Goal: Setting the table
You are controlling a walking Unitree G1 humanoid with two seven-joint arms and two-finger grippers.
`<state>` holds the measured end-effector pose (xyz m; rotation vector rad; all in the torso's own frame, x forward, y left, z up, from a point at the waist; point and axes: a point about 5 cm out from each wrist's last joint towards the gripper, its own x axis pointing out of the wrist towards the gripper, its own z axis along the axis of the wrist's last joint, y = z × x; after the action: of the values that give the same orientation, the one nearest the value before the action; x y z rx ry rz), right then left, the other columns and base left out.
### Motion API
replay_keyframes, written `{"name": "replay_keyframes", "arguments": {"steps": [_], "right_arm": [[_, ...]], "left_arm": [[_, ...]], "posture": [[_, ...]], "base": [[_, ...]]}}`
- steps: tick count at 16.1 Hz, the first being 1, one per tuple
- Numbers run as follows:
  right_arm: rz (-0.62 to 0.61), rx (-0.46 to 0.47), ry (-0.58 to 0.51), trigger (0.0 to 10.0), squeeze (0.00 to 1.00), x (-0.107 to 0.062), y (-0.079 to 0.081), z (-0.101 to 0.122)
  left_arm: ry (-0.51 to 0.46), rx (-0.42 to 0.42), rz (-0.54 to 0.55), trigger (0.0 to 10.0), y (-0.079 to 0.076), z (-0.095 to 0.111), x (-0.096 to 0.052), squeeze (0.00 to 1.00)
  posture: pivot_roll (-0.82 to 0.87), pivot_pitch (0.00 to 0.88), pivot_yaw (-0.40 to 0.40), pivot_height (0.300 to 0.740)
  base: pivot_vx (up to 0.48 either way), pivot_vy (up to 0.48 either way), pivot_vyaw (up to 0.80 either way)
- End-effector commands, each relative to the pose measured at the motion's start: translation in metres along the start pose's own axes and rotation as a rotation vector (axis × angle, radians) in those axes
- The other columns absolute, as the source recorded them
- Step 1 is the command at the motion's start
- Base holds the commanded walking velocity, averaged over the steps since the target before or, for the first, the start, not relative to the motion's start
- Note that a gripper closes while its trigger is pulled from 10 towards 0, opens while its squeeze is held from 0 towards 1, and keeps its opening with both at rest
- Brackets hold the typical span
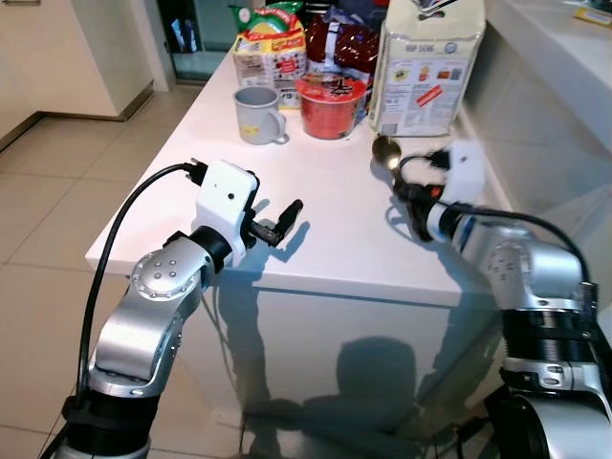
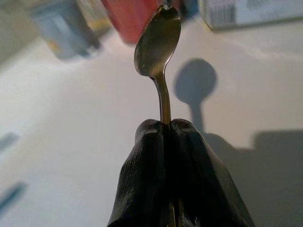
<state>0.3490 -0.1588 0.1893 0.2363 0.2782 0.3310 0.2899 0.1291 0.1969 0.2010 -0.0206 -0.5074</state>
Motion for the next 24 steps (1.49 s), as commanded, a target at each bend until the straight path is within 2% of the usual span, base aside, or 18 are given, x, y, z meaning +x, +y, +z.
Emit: {"name": "replay_keyframes", "arguments": {"steps": [1, 3, 5, 8, 9, 11, 12, 13, 14, 18, 21, 24], "right_arm": [[0.043, 0.02, -0.06, 0.0, 0.0, -0.004, 0.005, 0.013], [0.066, 0.068, -0.107, 0.0, 0.0, -0.005, 0.006, 0.02], [0.138, 0.156, -0.156, 0.0, 0.0, -0.007, 0.014, 0.025], [0.251, 0.352, -0.213, 0.0, 0.0, -0.014, 0.02, 0.026], [0.256, 0.363, -0.216, 0.0, 0.0, -0.015, 0.02, 0.026], [0.196, 0.204, -0.143, 0.0, 0.0, -0.017, 0.019, 0.017], [0.157, 0.046, -0.068, 0.0, 0.0, -0.015, 0.021, 0.008], [0.16, 0.021, -0.055, 4.0, 0.0, -0.013, 0.026, 0.007], [0.141, -0.019, -0.062, 10.0, 0.0, -0.01, 0.029, 0.012], [0.124, -0.115, -0.011, 10.0, 0.0, -0.011, 0.028, 0.006], [0.098, -0.176, 0.063, 10.0, 0.0, -0.022, 0.021, -0.011], [0.109, -0.218, 0.11, 10.0, 0.0, -0.036, 0.015, -0.027]], "left_arm": [[-0.016, -0.001, 0.016, 10.0, 0.003, 0.003, 0.0, 0.0], [-0.019, -0.003, 0.023, 10.0, 0.003, 0.002, 0.002, 0.0], [-0.033, -0.01, 0.025, 10.0, 0.001, 0.005, 0.002, 0.0], [-0.043, -0.023, 0.049, 10.0, 0.006, 0.005, 0.001, 0.0], [-0.044, -0.024, 0.049, 10.0, 0.006, 0.005, 0.001, 0.0], [-0.041, -0.023, 0.036, 10.0, 0.004, 0.005, 0.003, 0.0], [-0.037, -0.019, 0.026, 10.0, 0.003, 0.004, 0.003, 0.0], [-0.035, -0.017, 0.019, 10.0, 0.002, 0.003, 0.003, 0.0], [-0.021, -0.004, -0.013, 10.0, -0.001, 0.002, 0.002, 0.0], [0.078, 0.054, -0.222, 10.0, -0.022, -0.013, -0.013, 0.0], [0.078, 0.067, -0.187, 10.0, -0.026, -0.017, -0.015, 0.0], [0.093, 0.06, -0.183, 10.0, -0.032, -0.021, -0.025, 0.0]], "posture": [[0.02, 0.0, 0.0, 0.74], [0.01, 0.0, 0.004, 0.74], [0.02, 0.0, -0.002, 0.74], [0.02, 0.0, -0.002, 0.74], [0.02, 0.0, -0.002, 0.74], [0.01, 0.0, 0.004, 0.74], [0.01, 0.0, 0.007, 0.74], [0.01, 0.0, 0.006, 0.74], [0.01, 0.0, 0.0, 0.74], [0.02, 0.0, -0.006, 0.74], [0.01, 0.0, -0.013, 0.74], [0.0, 0.0, -0.031, 0.74]], "base": [[0.0, 0.0, 0.0], [0.0, 0.0, 0.0], [0.0, 0.0, 0.0], [0.0, 0.0, 0.0], [0.0, 0.0, 0.0], [0.0, 0.0, 0.0], [0.0, 0.0, 0.0], [0.0, 0.0, 0.0], [0.0, 0.0, 0.0], [0.0, 0.0, 0.0], [0.0, 0.0, 0.0], [0.0, 0.0, 0.0]]}}
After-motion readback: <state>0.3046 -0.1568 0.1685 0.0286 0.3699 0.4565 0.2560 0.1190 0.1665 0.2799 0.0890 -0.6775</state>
